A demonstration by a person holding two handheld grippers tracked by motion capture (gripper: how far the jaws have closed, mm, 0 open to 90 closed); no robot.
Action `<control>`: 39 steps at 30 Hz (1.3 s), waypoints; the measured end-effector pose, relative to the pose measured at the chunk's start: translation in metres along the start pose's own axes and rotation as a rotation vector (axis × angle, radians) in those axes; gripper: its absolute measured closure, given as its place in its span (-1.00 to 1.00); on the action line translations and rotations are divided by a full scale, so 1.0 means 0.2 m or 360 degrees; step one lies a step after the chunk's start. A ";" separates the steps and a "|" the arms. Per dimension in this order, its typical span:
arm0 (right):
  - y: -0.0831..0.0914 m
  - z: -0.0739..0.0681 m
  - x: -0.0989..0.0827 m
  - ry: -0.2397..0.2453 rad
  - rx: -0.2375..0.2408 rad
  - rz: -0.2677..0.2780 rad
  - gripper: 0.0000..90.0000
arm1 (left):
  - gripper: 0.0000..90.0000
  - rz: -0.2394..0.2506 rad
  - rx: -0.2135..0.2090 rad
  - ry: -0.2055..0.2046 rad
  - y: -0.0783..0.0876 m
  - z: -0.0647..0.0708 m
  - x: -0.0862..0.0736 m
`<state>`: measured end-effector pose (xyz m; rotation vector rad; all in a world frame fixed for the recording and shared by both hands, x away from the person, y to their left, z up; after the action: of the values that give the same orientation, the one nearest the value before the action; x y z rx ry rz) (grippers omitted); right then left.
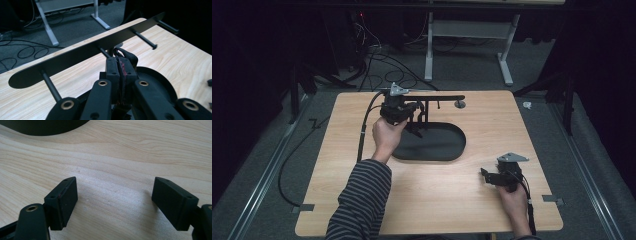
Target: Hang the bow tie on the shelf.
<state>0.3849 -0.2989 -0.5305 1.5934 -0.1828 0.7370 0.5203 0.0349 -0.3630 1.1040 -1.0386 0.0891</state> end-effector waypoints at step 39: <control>0.00 0.00 0.00 0.0004 0.0003 0.0000 -0.51 | 0.64 0.0023 -0.0026 0.0008 0.08 -0.01 -0.06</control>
<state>0.3848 -0.2988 -0.5305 1.5940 -0.1808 0.7393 0.5055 0.0502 -0.3607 1.0812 -1.0414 0.0948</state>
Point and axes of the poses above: each handheld gripper's, and its own axes: y roughly backward along the jaws, x roughly out of its top, z roughly to its right, the point moved 4 cm from there along -y, roughly forward along the jaws, and after that the axes turned 12 degrees about -z, right-handed, at the moved point
